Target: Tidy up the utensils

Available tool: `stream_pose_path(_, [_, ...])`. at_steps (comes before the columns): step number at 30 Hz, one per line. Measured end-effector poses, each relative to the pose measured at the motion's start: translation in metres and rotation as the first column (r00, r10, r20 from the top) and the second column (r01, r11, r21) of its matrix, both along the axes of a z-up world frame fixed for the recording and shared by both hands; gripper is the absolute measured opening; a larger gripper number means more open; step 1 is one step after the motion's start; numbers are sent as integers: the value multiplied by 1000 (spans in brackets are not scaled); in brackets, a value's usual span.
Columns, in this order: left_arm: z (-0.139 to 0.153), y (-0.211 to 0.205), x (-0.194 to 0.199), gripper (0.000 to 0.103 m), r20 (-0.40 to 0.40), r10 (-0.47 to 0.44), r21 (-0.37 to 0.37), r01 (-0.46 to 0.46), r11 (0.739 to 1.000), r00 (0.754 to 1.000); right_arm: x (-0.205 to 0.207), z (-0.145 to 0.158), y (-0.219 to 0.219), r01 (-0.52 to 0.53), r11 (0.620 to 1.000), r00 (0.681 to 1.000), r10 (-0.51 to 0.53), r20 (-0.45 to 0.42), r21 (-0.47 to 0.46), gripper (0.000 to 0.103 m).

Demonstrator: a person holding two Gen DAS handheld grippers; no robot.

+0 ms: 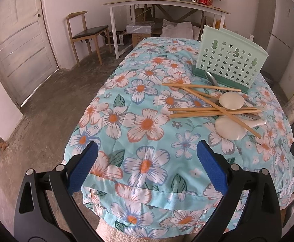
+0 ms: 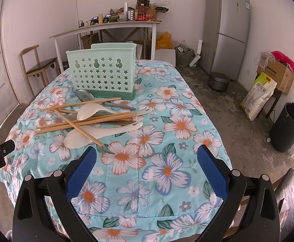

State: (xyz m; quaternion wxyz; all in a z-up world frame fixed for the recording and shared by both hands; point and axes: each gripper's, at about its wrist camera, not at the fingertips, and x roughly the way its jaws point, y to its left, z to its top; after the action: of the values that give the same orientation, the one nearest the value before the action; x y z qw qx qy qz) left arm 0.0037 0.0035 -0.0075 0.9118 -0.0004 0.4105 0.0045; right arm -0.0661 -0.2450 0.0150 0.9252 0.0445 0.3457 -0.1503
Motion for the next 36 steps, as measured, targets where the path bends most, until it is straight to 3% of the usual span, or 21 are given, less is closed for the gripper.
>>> stream_pose_path(36, [-5,-1,3,95,-12,-11,-2,11,1000,1000,2,-5,-1,5,1000,1000,-5,-6,6,97])
